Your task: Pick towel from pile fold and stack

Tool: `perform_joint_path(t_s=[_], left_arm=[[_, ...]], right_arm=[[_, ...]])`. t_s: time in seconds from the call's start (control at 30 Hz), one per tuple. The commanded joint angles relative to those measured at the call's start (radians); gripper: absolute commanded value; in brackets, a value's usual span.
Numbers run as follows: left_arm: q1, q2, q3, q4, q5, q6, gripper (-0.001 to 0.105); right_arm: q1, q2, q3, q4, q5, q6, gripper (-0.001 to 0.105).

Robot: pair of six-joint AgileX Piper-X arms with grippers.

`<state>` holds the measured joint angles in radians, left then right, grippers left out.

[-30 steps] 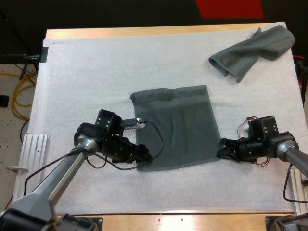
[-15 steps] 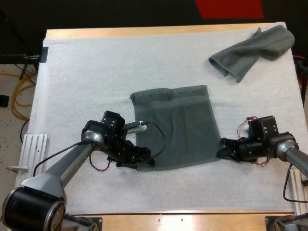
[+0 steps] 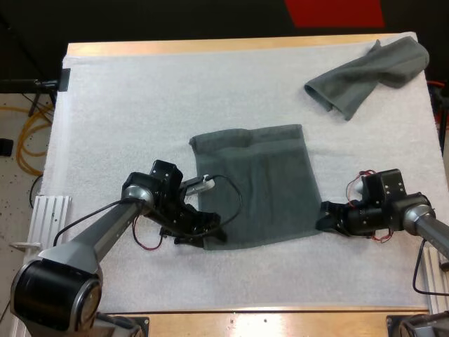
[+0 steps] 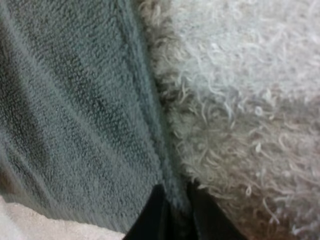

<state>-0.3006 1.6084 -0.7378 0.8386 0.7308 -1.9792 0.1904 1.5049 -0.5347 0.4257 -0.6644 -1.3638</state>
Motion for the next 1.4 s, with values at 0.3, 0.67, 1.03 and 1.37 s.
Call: perform_joint_path(t_s=[0.3,0.67,1.03,1.37], left_arm=[[-0.045,0.035,0.018,-0.031,-0.12,0.027,0.01],[-0.294,-0.138,0.018,0.12,-0.229,0.074,0.0],[-0.344,-0.379,0.03,0.232,-0.245,0.031,0.0],[-0.134,-0.381,0.124,-0.131,-0.128,-0.062,0.0]], right_arm=[[-0.001,0.002,0.002,-0.001,0.008,-0.009,0.0],[0.062,-0.246,0.002,0.155,0.024,-0.009,0.0],[0.282,-0.518,0.002,0.395,0.184,0.063,0.0],[0.297,-0.381,0.002,-0.016,0.234,0.366,0.0]])
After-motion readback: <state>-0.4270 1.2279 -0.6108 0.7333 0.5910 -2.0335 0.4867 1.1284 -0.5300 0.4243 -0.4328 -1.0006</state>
